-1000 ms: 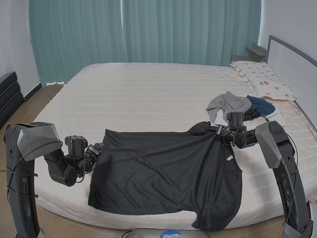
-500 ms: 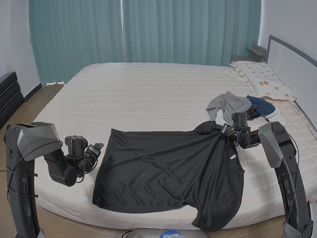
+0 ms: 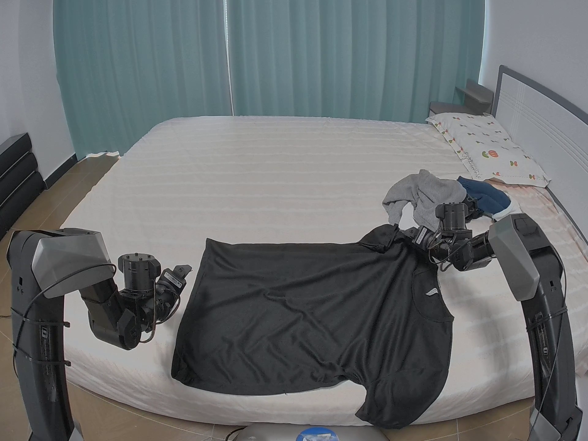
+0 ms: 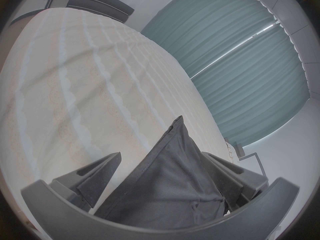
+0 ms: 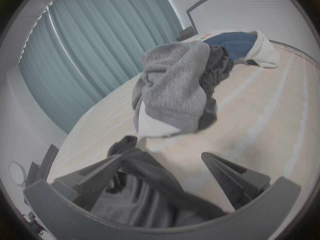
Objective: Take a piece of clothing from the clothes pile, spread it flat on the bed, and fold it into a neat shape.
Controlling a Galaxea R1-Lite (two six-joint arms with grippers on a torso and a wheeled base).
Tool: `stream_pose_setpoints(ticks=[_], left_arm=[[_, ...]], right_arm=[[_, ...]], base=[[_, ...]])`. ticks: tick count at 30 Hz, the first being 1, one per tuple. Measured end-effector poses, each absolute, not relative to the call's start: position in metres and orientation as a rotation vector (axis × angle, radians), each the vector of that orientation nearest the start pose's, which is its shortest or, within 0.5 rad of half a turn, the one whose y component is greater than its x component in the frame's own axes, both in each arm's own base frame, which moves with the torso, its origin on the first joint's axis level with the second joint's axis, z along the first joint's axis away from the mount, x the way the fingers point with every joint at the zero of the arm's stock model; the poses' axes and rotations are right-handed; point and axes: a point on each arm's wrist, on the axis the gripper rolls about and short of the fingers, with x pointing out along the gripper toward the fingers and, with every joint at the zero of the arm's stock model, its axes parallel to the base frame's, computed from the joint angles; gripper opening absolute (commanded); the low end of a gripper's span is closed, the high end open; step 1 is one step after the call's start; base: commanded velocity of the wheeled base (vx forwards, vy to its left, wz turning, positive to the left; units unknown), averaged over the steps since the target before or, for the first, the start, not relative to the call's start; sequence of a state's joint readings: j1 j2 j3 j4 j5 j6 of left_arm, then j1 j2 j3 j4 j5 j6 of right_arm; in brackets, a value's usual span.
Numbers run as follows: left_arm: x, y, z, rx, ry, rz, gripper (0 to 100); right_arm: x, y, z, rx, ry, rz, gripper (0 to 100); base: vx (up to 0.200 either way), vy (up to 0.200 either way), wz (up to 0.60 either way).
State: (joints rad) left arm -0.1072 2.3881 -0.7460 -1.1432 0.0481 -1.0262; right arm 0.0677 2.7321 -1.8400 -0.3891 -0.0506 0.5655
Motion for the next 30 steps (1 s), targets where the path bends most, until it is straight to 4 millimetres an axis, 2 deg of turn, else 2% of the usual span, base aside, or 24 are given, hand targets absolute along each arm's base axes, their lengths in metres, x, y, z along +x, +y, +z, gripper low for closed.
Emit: stream_pose_setpoints(ticks=[8,16,19,24,27,30], left_arm=[[0.361,-0.040,-0.025,-0.945,0.485,0.192,100],[0.346,-0.047,-0.020,-0.921,0.513,0.172,100],[0.332,-0.049,-0.018,-0.914,0.545,0.167,100],[0.302,-0.054,-0.015,-0.923,0.618,0.176,100],[0.283,-0.056,-0.014,-0.929,0.666,0.187,100],[0.267,-0.056,-0.014,-0.929,0.713,0.189,100]], right_arm=[[0.487,0.020,-0.007,0.548,0.585,-0.099,100],[0.421,0.007,0.007,0.590,0.669,-0.048,100],[0.390,0.004,0.008,0.608,0.710,-0.025,100],[0.339,0.003,0.006,0.651,0.793,0.041,100],[0.314,0.005,0.006,0.701,0.839,0.119,100],[0.299,0.004,0.008,0.748,0.853,0.164,100]], base=[[0.000,0.000,0.00],[0.000,0.000,0.00],[0.000,0.000,0.00],[-0.200,0.000,0.00],[-0.200,0.000,0.00],[-0.200,0.000,0.00]])
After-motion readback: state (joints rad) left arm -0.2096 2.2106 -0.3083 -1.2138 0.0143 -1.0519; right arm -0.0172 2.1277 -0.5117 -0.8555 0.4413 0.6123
